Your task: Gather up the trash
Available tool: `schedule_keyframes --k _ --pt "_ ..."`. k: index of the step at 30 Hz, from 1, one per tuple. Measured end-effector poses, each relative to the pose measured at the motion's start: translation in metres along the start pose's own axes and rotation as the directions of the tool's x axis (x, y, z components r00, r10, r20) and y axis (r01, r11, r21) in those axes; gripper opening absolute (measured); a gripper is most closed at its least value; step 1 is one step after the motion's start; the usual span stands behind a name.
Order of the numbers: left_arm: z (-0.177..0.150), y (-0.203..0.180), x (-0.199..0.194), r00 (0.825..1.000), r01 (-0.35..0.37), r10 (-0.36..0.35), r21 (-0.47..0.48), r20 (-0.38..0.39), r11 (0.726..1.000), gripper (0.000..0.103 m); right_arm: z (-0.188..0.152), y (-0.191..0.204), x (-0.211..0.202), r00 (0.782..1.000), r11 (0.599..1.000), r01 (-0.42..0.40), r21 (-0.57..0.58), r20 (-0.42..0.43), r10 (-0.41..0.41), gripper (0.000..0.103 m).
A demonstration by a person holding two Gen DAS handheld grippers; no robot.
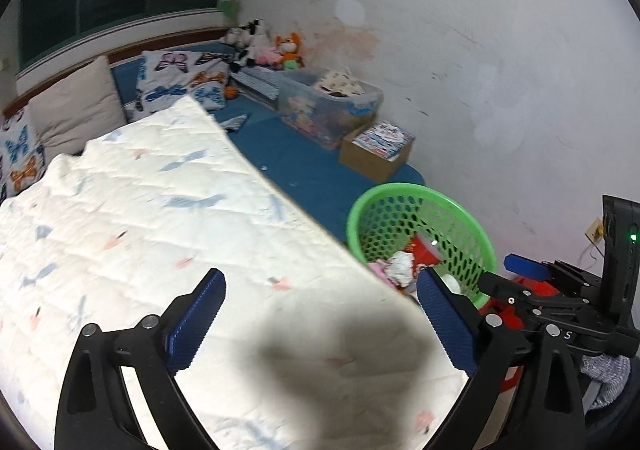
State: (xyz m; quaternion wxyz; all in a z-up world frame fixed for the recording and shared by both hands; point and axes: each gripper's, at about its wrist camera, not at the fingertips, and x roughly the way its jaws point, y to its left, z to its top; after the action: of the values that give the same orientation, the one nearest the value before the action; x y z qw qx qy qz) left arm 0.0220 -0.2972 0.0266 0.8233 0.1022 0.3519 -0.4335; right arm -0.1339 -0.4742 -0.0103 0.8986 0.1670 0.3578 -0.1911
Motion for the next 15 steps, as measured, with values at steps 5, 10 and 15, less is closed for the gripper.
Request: schedule_keyframes --k 5,10,15 --pt "-0.011 0.027 -0.025 0.998 -0.051 0.053 -0.059 0.018 0.997 0.096 -0.001 0.029 -0.003 1.000 0.999 -0.022 -0.047 0.010 0.022 0.077" --pt "-0.028 0.053 -0.048 0.992 -0.123 0.126 -0.086 0.028 0.989 0.096 -0.003 0.054 -0.005 0.999 0.996 -0.035 -0.088 0.016 0.036 0.082" --pt "-0.048 0.088 -0.068 0.981 -0.190 0.194 -0.167 0.007 0.968 0.096 -0.010 0.082 -0.004 0.999 0.990 -0.042 -0.134 -0.002 0.042 0.089"
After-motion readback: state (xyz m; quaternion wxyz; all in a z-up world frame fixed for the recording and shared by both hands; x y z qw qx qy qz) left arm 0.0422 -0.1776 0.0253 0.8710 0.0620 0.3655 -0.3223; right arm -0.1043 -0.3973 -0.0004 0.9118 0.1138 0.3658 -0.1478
